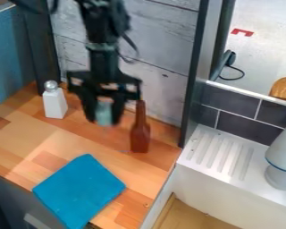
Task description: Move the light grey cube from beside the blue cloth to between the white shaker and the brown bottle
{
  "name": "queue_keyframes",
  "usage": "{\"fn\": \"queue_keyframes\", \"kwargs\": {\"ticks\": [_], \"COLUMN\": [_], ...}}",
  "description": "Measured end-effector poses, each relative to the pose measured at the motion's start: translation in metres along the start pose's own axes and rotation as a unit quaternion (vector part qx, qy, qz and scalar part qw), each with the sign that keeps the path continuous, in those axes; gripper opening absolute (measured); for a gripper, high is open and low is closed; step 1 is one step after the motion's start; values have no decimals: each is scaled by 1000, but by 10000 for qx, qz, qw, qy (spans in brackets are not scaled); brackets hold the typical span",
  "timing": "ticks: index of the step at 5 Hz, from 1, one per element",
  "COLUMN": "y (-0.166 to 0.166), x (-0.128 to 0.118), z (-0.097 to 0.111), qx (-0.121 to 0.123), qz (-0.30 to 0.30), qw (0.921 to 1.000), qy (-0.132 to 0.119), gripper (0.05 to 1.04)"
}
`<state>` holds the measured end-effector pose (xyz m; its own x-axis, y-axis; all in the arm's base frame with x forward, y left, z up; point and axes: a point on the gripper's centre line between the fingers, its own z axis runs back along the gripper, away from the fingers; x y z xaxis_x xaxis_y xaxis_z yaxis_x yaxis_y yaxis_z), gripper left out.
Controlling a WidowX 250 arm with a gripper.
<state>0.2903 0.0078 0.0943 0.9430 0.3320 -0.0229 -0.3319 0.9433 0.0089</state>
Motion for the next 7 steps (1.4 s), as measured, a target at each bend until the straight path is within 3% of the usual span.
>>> {"fn": "queue_keyframes", "kwargs": {"ticks": [1,3,5,7], "y": [28,73,88,95], "x": [22,54,63,68], "z": [-4,-52,-101,-114], "qx": [82,356,708,902], "qz": [267,482,386,468], "qw": [9996,9977,9949,9929], "qy": [60,332,610,619], "gripper": [549,549,549,549]}}
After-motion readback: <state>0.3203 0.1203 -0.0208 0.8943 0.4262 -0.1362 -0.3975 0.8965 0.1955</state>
